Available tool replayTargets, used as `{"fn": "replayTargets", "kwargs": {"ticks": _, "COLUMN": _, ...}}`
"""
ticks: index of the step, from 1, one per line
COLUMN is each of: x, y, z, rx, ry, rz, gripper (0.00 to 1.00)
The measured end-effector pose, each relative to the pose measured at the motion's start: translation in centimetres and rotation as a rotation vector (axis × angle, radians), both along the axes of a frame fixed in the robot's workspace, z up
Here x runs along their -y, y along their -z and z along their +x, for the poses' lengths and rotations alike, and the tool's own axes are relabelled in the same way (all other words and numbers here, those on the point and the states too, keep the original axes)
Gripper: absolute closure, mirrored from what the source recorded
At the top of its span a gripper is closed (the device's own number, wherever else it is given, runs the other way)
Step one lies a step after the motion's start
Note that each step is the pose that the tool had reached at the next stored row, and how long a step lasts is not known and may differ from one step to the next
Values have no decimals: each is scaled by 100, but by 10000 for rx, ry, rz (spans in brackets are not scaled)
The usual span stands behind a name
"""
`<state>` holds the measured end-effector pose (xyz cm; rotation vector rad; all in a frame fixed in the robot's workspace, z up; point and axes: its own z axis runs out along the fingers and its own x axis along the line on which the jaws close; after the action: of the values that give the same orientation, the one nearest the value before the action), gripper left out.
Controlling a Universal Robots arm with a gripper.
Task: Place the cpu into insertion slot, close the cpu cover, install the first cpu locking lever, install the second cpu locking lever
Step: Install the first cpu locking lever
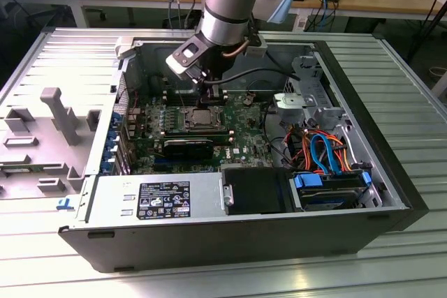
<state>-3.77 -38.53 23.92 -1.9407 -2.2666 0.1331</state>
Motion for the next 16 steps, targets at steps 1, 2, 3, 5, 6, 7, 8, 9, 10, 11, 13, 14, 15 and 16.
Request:
{"fn": "replayTargets", "kwargs": {"ticks": 1, "x": 0, "y": 0, "z": 0, "rx": 0, "ry": -61, "rz": 0, "gripper": 89}}
{"fn": "replayTargets", "kwargs": {"ticks": 2, "x": 0, "y": 0, "z": 0, "rx": 1, "ry": -117, "rz": 1, "gripper": 89}}
{"fn": "replayTargets", "kwargs": {"ticks": 3, "x": 0, "y": 0, "z": 0, "rx": 0, "ry": -162, "rz": 1, "gripper": 89}}
{"fn": "replayTargets", "kwargs": {"ticks": 5, "x": 0, "y": 0, "z": 0, "rx": 0, "ry": -251, "rz": 1, "gripper": 89}}
{"fn": "replayTargets", "kwargs": {"ticks": 6, "x": 0, "y": 0, "z": 0, "rx": 0, "ry": -285, "rz": 1, "gripper": 89}}
{"fn": "replayTargets", "kwargs": {"ticks": 7, "x": 0, "y": 0, "z": 0, "rx": 1, "ry": -318, "rz": 1, "gripper": 89}}
{"fn": "replayTargets", "kwargs": {"ticks": 8, "x": 0, "y": 0, "z": 0, "rx": 0, "ry": -358, "rz": 1, "gripper": 89}}
{"fn": "replayTargets", "kwargs": {"ticks": 9, "x": 0, "y": 0, "z": 0, "rx": 0, "ry": -395, "rz": 1, "gripper": 89}}
{"fn": "replayTargets", "kwargs": {"ticks": 10, "x": 0, "y": 0, "z": 0, "rx": 0, "ry": -429, "rz": 1, "gripper": 89}}
{"fn": "replayTargets", "kwargs": {"ticks": 11, "x": 0, "y": 0, "z": 0, "rx": 0, "ry": -477, "rz": 0, "gripper": 89}}
{"fn": "replayTargets", "kwargs": {"ticks": 13, "x": 0, "y": 0, "z": 0, "rx": 0, "ry": -629, "rz": 1, "gripper": 89}}
{"fn": "replayTargets", "kwargs": {"ticks": 14, "x": 0, "y": 0, "z": 0, "rx": 0, "ry": -669, "rz": 1, "gripper": 89}}
{"fn": "replayTargets", "kwargs": {"ticks": 15, "x": 0, "y": 0, "z": 0, "rx": 1, "ry": -698, "rz": 1, "gripper": 89}}
{"fn": "replayTargets", "kwargs": {"ticks": 16, "x": 0, "y": 0, "z": 0, "rx": 0, "ry": -720, "rz": 0, "gripper": 89}}
